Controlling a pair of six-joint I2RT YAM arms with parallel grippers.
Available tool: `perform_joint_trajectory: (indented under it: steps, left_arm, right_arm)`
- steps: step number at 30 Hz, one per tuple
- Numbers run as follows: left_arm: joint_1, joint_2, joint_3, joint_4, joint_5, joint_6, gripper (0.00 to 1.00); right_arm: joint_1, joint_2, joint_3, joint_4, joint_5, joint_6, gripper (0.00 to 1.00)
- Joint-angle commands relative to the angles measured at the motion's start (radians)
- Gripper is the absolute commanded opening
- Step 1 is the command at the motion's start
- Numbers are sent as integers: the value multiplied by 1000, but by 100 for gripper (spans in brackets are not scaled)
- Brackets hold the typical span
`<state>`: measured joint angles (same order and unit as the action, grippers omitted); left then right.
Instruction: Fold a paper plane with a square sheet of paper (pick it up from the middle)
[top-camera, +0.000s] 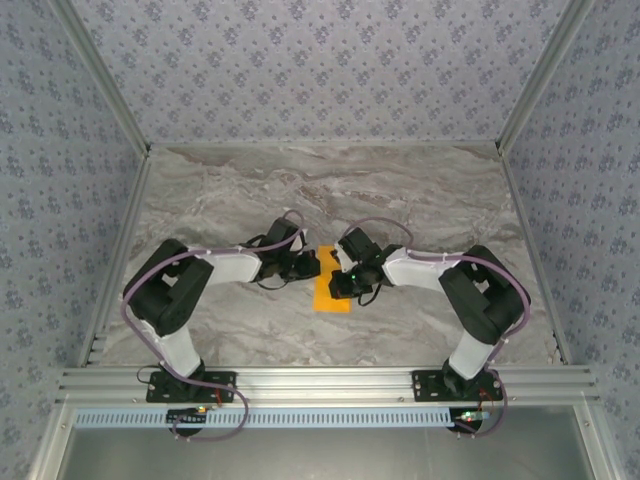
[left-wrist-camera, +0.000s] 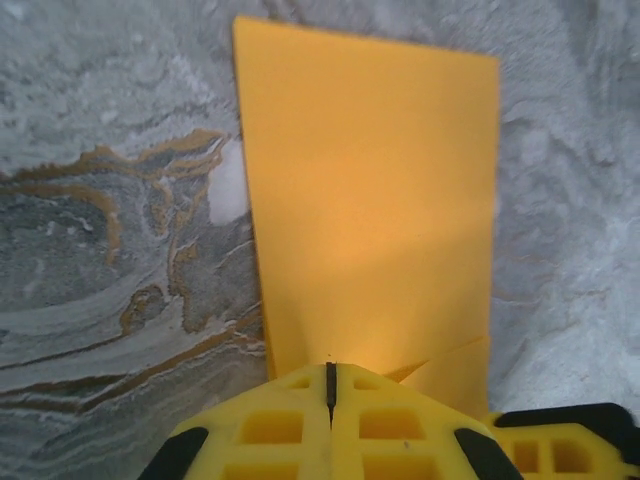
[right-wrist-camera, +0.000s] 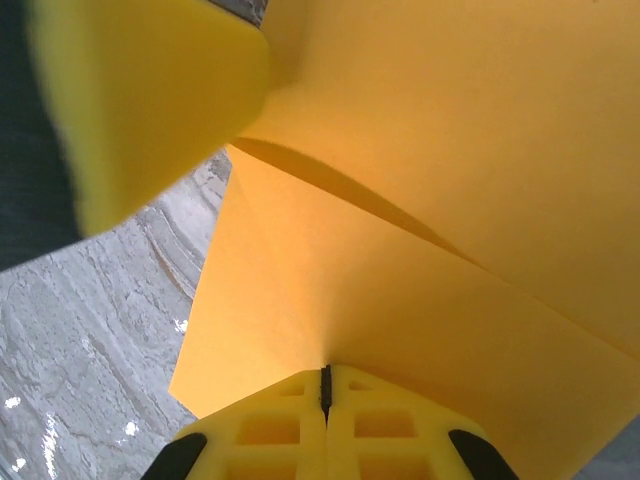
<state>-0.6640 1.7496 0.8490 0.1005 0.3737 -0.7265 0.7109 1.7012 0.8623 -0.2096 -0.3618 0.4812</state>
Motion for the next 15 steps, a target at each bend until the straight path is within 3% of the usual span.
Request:
perform_joint_trajectory:
  steps: [1, 6, 15]
  left_arm:
    - [-8, -62, 8, 12, 5, -21, 3]
    - [-35, -59, -40, 105, 70, -49, 3]
    - [-67, 47, -30, 90, 49, -68, 2]
  right_arm:
    - [-8, 10, 7, -18, 16, -5, 2]
    - [-14, 24, 9, -20, 8, -15, 2]
    - [-23, 20, 3, -31, -7, -27, 2]
